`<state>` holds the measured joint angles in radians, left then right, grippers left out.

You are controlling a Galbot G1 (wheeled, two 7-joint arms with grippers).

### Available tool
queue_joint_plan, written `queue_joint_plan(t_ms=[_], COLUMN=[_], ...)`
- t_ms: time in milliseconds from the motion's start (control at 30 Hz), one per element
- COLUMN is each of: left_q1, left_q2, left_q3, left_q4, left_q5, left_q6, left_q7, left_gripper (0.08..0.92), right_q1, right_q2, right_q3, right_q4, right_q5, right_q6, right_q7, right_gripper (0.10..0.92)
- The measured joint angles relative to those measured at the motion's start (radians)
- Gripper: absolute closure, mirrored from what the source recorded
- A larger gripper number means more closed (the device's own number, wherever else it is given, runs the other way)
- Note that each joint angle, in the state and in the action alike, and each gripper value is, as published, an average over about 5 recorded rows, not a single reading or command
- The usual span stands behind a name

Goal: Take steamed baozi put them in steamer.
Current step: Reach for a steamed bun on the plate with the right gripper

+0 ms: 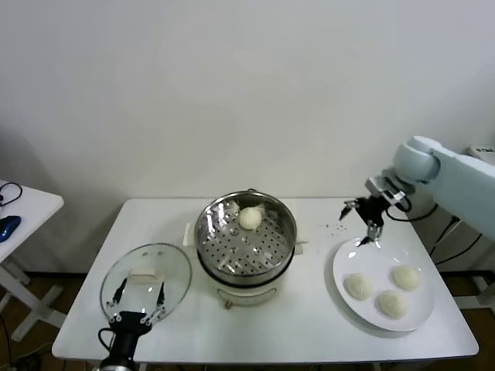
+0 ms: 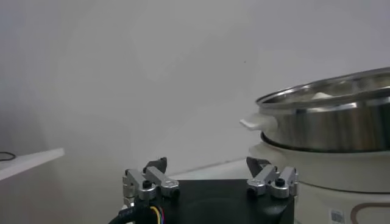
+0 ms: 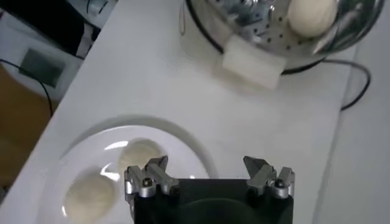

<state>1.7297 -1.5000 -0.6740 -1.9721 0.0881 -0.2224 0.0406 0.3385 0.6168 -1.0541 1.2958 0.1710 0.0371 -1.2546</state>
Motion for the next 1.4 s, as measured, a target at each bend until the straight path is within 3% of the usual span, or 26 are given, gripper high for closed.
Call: queue_joint_plan(t_ms=[533,1400], left_q1=[0.001,0.0], left_q2=[-0.005,-0.004], left_q3=[0.005,-0.002], left_q4=[0.01,0.022], left_q5=[0.005,0.004], left_q6=[0.0,-0.002], left_q7=[0.001,0.001], left_gripper=[0.177,0.177], right_q1=[-0.287,-0.367], right_q2=[-0.061,0.003], right_q3=[0.121,0.138], right_q4=[-0.007,-0.087], right_q5=[-0.069,-0.118], right_q6=[-0.06,-0.075], right_q7=[0.081,0.119], right_gripper=[0.203,0.206])
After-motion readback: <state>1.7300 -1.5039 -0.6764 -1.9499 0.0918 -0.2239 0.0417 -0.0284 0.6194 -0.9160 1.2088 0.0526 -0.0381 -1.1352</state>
